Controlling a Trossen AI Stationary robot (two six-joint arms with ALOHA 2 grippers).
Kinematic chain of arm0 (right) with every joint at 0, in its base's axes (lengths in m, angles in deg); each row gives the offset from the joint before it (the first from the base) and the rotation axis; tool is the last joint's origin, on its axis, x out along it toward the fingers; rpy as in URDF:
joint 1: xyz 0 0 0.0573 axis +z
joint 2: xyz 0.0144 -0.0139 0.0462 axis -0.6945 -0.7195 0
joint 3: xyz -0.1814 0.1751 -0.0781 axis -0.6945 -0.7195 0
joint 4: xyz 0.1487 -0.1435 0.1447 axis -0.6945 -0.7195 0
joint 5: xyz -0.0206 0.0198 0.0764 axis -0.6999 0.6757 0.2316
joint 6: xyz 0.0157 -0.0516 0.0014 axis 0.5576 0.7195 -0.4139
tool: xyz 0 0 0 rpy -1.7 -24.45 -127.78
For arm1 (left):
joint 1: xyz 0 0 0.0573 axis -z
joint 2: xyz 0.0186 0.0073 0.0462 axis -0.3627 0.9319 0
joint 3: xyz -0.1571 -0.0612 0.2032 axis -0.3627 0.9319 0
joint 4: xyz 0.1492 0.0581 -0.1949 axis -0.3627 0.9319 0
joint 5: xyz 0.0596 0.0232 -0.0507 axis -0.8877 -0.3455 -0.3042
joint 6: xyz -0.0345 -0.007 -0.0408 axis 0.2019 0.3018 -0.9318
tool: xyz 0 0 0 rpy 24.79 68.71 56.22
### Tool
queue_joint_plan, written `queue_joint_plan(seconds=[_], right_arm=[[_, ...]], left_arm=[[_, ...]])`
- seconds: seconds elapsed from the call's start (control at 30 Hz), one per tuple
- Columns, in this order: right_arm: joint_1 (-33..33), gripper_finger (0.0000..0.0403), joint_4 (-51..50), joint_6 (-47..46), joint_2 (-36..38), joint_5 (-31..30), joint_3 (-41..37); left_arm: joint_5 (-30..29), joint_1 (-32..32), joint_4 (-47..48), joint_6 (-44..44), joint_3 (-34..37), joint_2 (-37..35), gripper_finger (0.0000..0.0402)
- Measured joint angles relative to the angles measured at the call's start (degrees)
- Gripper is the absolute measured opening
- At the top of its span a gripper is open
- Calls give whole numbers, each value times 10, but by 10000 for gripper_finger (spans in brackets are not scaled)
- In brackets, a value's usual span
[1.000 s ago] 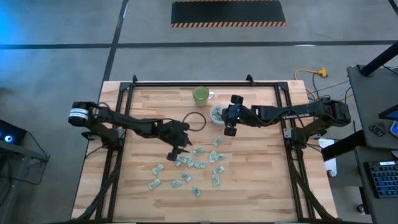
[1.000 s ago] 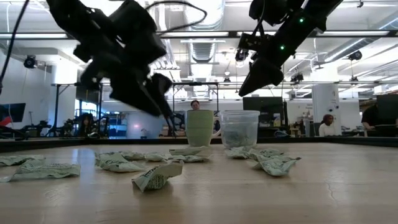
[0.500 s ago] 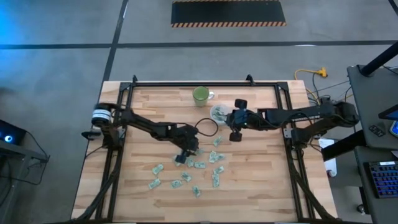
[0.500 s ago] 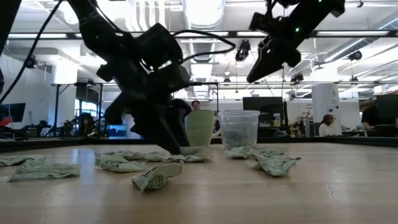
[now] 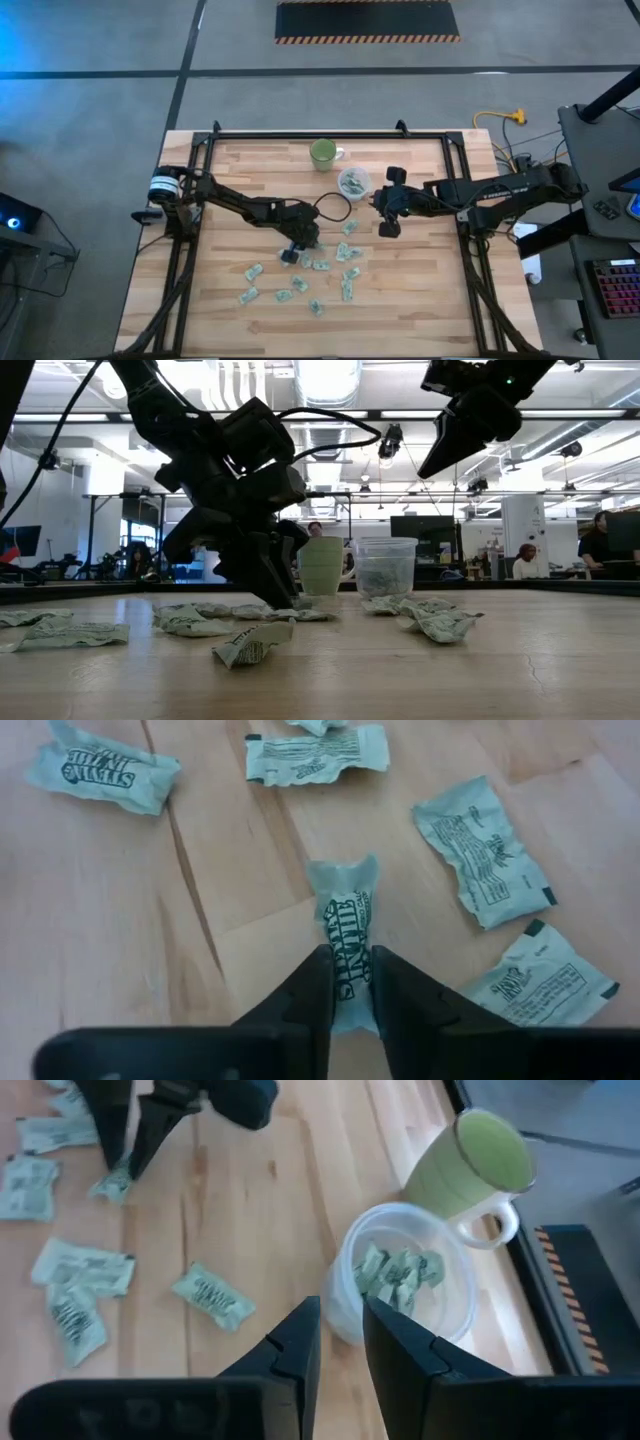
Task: Pick and place Stevia / Truvia into bins
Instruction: Put the stevia packet into the transparent container
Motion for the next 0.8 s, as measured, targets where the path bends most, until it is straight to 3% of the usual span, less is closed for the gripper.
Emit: queue_joint_plan(seconds=[0.17,0.37,0.6,0.8], right_arm=[[18,71,-41,-68,1,10,0],[34,75,-67,-170,-5,90,-8],[53,67,-36,-169,-54,94,-32],[53,63,15,-136,-118,94,-40]], left_arm=[[-29,-1,0,1,-12,-4,27],[-98,-1,-11,19,-31,-6,17],[-162,-1,-21,78,-76,-7,17],[-237,-7,-104,164,-95,-7,17]])
